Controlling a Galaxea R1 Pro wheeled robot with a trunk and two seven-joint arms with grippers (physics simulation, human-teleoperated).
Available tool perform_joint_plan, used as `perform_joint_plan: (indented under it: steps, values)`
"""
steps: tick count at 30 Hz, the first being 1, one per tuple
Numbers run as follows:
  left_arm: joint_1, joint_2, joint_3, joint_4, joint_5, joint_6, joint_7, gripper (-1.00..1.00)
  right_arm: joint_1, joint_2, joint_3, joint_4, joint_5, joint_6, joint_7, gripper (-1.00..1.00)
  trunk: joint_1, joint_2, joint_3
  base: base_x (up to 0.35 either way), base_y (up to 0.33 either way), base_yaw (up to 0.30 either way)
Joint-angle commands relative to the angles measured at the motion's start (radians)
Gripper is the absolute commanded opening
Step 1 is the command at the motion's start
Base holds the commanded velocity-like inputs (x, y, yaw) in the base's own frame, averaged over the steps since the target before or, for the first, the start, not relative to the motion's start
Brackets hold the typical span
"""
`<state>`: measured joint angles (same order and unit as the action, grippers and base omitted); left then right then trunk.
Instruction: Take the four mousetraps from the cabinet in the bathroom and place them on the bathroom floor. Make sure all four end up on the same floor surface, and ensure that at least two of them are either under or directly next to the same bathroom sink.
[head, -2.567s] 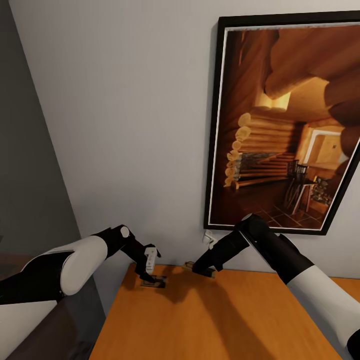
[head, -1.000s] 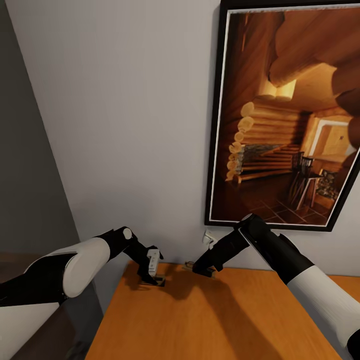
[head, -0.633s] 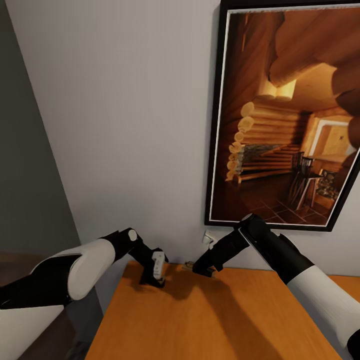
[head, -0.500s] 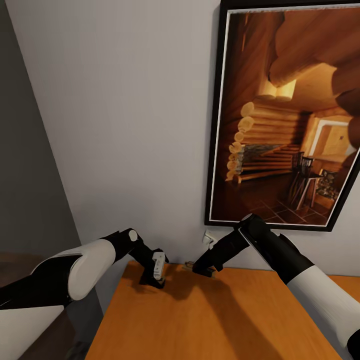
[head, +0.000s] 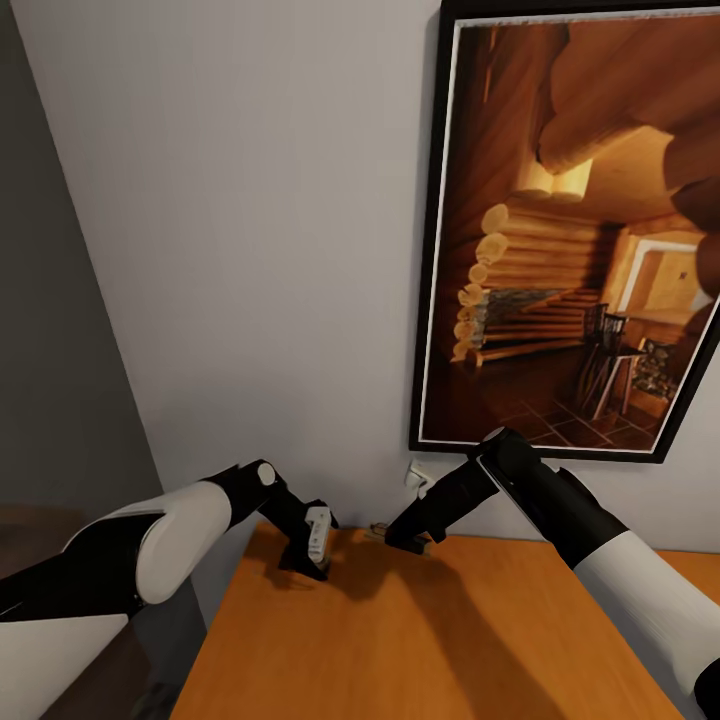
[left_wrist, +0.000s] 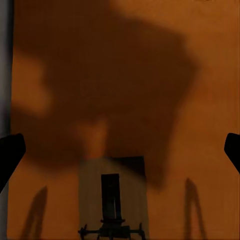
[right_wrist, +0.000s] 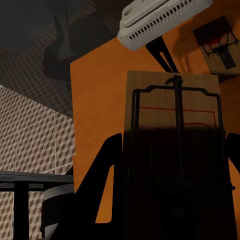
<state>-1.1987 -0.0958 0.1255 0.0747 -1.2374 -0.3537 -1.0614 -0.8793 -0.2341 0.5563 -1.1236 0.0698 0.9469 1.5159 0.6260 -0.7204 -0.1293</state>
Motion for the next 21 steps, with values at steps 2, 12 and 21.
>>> perform_joint_plan:
  steps: [2,12,21]
  values:
    - [0.005,0.001,0.009,0.002,0.007,-0.004,0.002,1.0,-0.001,0.0,0.001,-0.001,0.007,0.013,0.01,-1.0,0.0,-0.002,-0.002,0.0,0.0,0.0]
    - [0.034,0.008,0.008,0.002,0.067,-0.002,0.006,1.0,-0.001,0.0,0.001,-0.001,0.007,0.013,0.01,-1.0,0.0,-0.002,-0.002,0.0,0.0,0.0]
    - [0.044,0.009,0.008,0.002,0.069,-0.002,0.007,1.0,-0.001,0.0,0.001,-0.001,0.007,0.013,0.01,-1.0,0.0,-0.002,-0.002,0.0,0.0,0.0]
